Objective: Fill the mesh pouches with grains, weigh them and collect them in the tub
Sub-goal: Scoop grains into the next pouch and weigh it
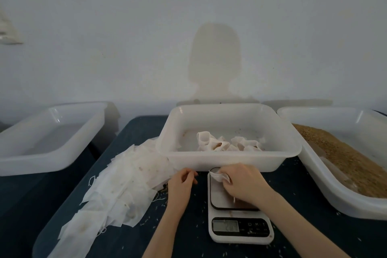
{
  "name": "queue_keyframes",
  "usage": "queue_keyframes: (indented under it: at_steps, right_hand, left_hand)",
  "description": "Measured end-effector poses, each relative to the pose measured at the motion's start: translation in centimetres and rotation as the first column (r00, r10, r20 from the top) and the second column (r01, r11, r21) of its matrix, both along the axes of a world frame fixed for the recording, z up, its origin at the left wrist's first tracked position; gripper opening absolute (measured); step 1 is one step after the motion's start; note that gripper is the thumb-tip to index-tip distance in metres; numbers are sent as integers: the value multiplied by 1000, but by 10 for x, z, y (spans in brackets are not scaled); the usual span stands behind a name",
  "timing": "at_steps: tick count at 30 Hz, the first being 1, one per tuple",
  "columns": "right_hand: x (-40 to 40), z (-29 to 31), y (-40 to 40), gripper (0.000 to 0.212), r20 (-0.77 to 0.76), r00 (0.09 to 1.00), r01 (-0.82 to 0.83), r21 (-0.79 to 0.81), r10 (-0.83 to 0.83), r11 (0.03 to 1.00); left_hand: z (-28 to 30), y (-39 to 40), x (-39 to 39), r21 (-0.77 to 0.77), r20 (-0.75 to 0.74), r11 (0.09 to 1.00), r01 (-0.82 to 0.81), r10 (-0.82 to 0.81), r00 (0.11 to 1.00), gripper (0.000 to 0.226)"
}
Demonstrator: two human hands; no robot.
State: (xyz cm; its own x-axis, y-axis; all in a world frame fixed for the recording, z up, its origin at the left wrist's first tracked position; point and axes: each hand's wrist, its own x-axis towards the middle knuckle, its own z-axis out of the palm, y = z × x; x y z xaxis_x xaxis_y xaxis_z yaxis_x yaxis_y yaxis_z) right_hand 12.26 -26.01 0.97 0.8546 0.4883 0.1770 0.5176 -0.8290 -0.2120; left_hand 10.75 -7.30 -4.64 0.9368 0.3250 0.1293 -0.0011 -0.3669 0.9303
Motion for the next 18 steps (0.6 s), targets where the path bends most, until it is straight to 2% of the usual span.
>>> queue_keyframes:
  at_steps: [3,8,12,14,16,18]
  right_hand:
    - [6,7,-4,25,-53,998,50,75,-46,996]
    - [23,48,-17,22,-116,993,50,350,-9,936]
    - [38,84,-23,32,-107,994,54,593,12,803]
    - [48,92,-24,27,-9,995,80,695,-103,715]
    - [56,92,-25,21,174,941,112,652,-292,750]
    - [62,84,-25,22,273,897,187,480,-348,857]
  left_hand:
    - [-2,0,2,11,5,1000,-3,3,1000,20]
    - [-6,0,5,29,3,1000,11,-11,1000,20]
    - [-7,0,5,24,2,1000,7,-7,1000,20]
    - [-6,1,4,30,0,1000,8,-8,1000,20]
    - [-6,1,3,34,-3,999,5,-5,1000,20]
    - [-4,0,1,27,-12,1000,0,1,1000,18]
